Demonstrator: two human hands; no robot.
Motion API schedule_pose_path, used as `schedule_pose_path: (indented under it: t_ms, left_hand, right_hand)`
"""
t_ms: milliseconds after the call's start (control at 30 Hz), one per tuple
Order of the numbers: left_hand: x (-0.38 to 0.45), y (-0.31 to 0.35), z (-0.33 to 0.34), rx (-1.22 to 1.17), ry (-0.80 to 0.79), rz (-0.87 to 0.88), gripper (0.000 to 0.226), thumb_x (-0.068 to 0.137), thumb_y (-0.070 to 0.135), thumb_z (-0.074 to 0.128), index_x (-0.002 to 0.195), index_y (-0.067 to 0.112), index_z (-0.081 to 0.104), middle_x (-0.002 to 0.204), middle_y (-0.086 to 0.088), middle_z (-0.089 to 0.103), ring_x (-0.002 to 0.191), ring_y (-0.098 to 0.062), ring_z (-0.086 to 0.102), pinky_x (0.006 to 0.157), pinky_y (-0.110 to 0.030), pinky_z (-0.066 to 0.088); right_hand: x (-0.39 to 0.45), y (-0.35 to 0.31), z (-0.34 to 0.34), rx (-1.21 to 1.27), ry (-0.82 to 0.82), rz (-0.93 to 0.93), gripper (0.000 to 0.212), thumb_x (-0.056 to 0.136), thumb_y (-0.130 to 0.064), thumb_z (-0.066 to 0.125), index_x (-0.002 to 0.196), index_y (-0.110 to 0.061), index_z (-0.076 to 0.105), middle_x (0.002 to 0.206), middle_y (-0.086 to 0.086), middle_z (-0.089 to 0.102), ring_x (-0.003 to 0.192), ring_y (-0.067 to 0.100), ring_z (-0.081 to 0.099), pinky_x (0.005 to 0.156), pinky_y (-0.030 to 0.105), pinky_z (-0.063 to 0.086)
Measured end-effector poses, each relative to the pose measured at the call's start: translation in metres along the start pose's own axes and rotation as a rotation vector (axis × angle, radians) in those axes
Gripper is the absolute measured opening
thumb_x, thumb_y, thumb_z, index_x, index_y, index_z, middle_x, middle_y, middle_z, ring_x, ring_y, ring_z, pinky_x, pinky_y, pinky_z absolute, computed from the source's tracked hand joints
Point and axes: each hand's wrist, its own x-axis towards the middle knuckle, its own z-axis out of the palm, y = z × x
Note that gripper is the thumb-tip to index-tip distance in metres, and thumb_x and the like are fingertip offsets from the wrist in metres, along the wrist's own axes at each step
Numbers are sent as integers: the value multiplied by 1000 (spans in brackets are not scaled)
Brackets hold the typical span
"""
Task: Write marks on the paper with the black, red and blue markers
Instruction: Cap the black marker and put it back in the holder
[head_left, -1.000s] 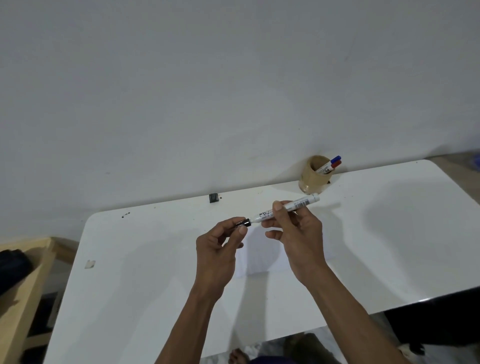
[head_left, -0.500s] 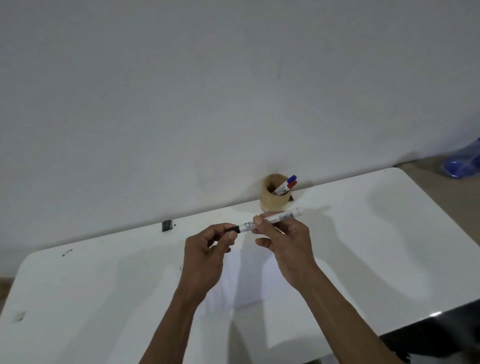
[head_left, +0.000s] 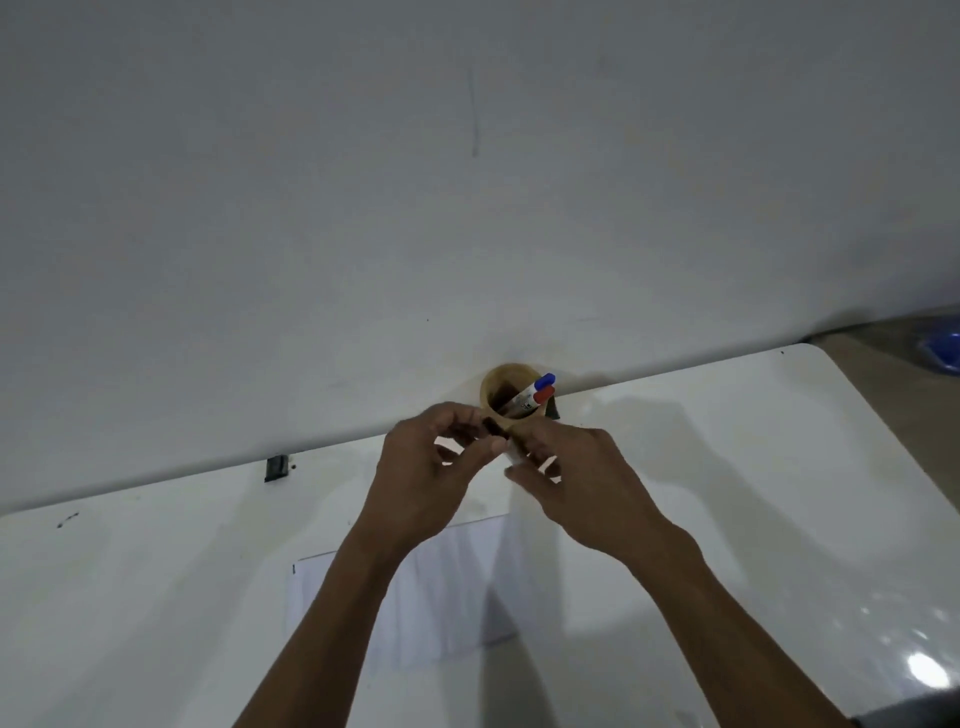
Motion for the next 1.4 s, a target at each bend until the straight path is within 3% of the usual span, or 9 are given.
schedule_pose_path:
  t_ms: [133, 200, 300, 467, 567, 700, 800, 1033, 1400]
  left_hand:
    - [13, -15, 16, 8, 122, -92, 56, 73, 27, 86, 122, 25, 60, 110, 12, 67, 95, -1, 62, 71, -19, 54]
    - [22, -23, 31, 42, 141, -127, 73, 70, 32, 88, 132, 24, 52, 122, 9, 60, 100, -1, 60, 74, -19, 52]
    - [34, -30, 53, 42, 138, -159, 90, 66, 41, 89, 141, 26, 42, 139, 6, 51, 116, -8, 56, 92, -38, 56]
    - [43, -24, 71, -21, 168, -49, 78, 67, 29, 90, 110, 69, 39, 114, 45, 43, 119, -11, 53, 101, -43, 51]
    - [47, -29, 75, -12, 159, 1, 77, 67, 27, 90, 105, 70, 39, 109, 45, 43, 118, -10, 54, 101, -46, 50]
    - [51, -37, 78, -32, 167, 34, 88, 67, 27, 90, 109, 79, 33, 111, 57, 46, 107, 18, 51, 95, -18, 45]
    - [51, -41, 81, -73, 180, 39, 81, 67, 33, 88, 114, 75, 36, 116, 54, 47, 109, 20, 51, 97, -18, 47]
    - [51, -50, 85, -87, 204, 36, 74, 67, 39, 84, 117, 70, 39, 117, 51, 50, 111, 15, 54, 98, -16, 47]
    - [52, -53, 85, -87, 187, 40, 74, 69, 28, 89, 113, 62, 40, 112, 56, 47, 105, 24, 51, 89, 0, 41]
  right_hand:
    - [10, -2, -23, 276, 349, 32, 67, 92, -11, 73, 135, -52, 43, 95, -18, 71, 82, -1, 72, 68, 9, 53]
    - [25, -1, -31, 382, 544, 19, 70, 89, -7, 77, 139, -44, 44, 100, -9, 75, 85, 0, 75, 72, 8, 53]
    - [52, 2, -32, 477, 677, 41, 57, 89, -6, 77, 137, -20, 49, 98, -2, 76, 88, -2, 76, 77, 6, 51]
    - [77, 24, -8, 408, 673, 70, 42, 91, -8, 76, 128, -16, 56, 97, -11, 74, 90, -14, 70, 82, 8, 53]
    - [79, 37, 5, 376, 665, 90, 34, 89, -10, 78, 120, -13, 64, 98, -7, 75, 91, -8, 72, 82, 15, 58]
    - [78, 47, 17, 292, 657, 54, 24, 86, -11, 81, 107, -5, 71, 93, -6, 74, 86, 11, 77, 75, 36, 66]
    - [79, 50, 21, 303, 639, 125, 21, 86, -15, 82, 103, -5, 75, 92, -3, 77, 86, 12, 78, 73, 41, 66]
    - [79, 50, 24, 243, 586, 182, 14, 86, -18, 82, 96, -9, 79, 84, -9, 75, 77, -18, 66, 76, 4, 51]
    - [62, 40, 13, 363, 618, 304, 37, 83, -29, 84, 115, -13, 72, 95, -11, 72, 88, -7, 70, 71, 9, 55]
